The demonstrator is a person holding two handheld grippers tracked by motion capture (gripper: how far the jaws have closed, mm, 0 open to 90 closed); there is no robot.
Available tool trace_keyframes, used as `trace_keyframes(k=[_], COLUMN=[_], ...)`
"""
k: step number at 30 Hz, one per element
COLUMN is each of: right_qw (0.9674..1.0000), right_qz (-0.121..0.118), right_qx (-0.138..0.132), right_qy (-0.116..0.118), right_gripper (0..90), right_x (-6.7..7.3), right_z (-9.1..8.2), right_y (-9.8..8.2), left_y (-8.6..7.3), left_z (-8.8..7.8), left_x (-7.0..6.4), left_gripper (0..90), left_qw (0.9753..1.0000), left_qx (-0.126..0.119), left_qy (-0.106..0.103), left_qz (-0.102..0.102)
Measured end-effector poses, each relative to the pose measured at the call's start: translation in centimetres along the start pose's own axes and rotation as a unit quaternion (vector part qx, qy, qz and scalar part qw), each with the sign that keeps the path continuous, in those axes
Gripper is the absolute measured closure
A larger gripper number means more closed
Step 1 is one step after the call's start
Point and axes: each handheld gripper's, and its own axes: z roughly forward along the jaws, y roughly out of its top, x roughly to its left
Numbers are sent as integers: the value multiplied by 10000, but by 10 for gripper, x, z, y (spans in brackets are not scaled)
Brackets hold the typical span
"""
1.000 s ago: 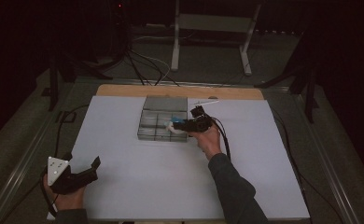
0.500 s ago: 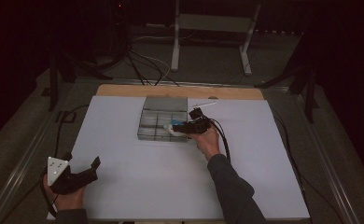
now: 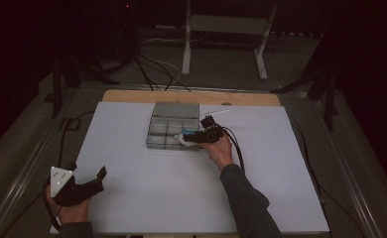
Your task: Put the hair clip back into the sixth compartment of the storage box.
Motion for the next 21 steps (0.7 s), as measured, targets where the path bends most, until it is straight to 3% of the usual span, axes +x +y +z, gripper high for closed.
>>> trace_keyframes(k=[13,21], right_qw=[9999,9998], right_qz=[88,-113], right_qx=[60,-65], right_qy=[-74,-170], right_gripper=[496,235], right_x=[0,7], right_z=[4,1], right_y=[-1,1], left_y=[0,0], left_z=[0,0], left_x=[0,0], left_gripper=[6,6], left_qw=[10000,10000], left_qx=[-7,-7], left_qy=[4,7], left_qz=[-2,-5])
